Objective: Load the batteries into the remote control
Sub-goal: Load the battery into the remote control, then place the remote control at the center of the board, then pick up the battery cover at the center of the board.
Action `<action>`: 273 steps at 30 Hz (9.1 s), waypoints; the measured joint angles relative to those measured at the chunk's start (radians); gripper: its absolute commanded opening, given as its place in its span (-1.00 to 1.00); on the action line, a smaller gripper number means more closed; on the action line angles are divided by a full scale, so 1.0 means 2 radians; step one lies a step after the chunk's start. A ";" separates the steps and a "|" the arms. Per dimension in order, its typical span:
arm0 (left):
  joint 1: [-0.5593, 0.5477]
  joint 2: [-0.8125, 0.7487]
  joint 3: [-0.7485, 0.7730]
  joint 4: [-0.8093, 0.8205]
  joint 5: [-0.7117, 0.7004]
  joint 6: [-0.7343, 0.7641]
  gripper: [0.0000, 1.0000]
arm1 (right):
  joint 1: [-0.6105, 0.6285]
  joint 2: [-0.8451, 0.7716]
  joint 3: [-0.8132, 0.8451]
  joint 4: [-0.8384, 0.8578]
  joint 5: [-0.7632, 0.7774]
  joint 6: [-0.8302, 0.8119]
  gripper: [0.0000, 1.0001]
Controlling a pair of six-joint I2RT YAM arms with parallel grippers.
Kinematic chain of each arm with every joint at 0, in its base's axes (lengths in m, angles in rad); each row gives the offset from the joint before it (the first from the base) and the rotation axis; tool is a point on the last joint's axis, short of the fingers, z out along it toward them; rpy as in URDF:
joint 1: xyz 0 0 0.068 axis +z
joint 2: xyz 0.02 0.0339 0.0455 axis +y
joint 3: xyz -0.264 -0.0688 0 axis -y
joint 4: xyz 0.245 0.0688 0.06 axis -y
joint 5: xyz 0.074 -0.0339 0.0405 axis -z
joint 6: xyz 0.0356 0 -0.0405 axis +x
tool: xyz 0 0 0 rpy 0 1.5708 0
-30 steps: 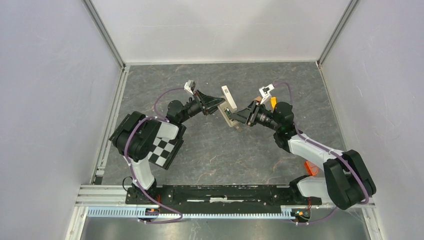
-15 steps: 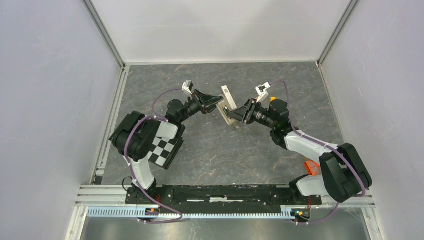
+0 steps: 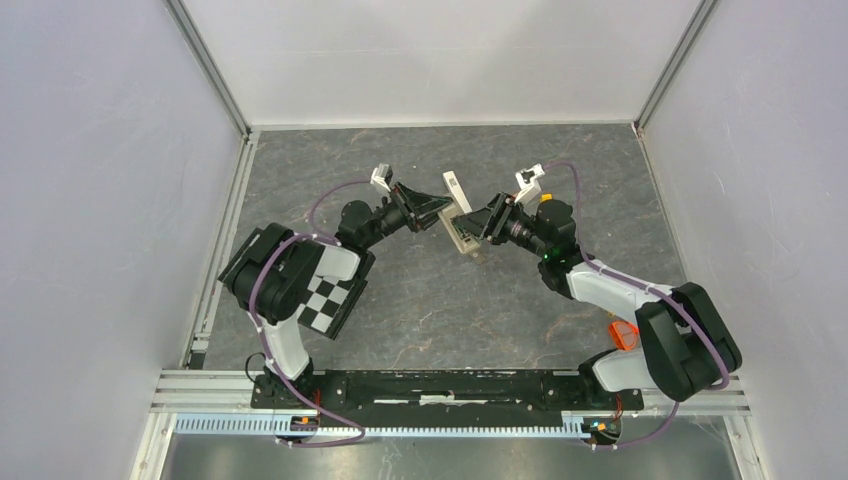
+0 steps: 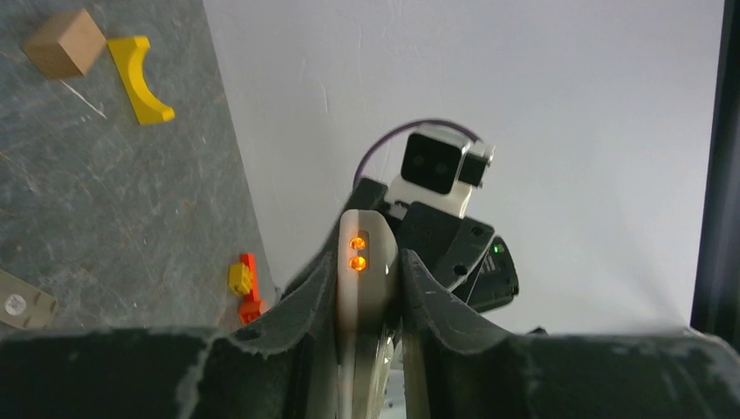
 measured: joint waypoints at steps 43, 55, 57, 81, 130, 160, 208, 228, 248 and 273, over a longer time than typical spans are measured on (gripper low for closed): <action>0.065 -0.173 -0.036 -0.293 0.021 0.214 -0.96 | -0.052 -0.079 0.039 -0.249 0.260 -0.415 0.73; 0.065 -0.168 -0.036 -0.295 0.041 0.221 -0.96 | 0.056 0.023 0.056 -0.319 0.222 -0.467 0.46; 0.065 -0.168 -0.036 -0.294 0.042 0.224 -0.96 | 0.056 0.036 0.058 -0.325 0.224 -0.463 0.31; -0.032 -0.020 -0.043 -0.284 -0.079 0.232 -0.78 | 0.061 0.096 0.117 -0.320 0.231 -0.251 0.08; -0.046 -0.209 0.012 -0.761 -0.326 0.303 0.99 | 0.061 0.224 0.272 -0.478 0.315 -0.002 -0.57; -0.046 -0.316 0.005 -0.770 -0.417 0.357 0.99 | 0.052 0.298 0.361 -0.561 0.264 0.013 -1.00; -0.088 -0.175 0.077 -0.382 -0.100 0.573 0.49 | -0.066 -0.018 0.143 -0.257 -0.019 0.221 -1.00; -0.130 -0.130 0.097 -0.376 -0.160 0.661 -0.11 | -0.066 -0.022 0.135 -0.224 -0.013 0.270 -1.00; -0.163 -0.110 0.127 -0.402 -0.221 0.637 -0.21 | -0.066 -0.023 0.134 -0.247 0.026 0.249 -1.00; -0.178 -0.101 0.139 -0.392 -0.297 0.859 -0.96 | -0.066 -0.068 0.169 -0.345 0.046 0.143 -0.13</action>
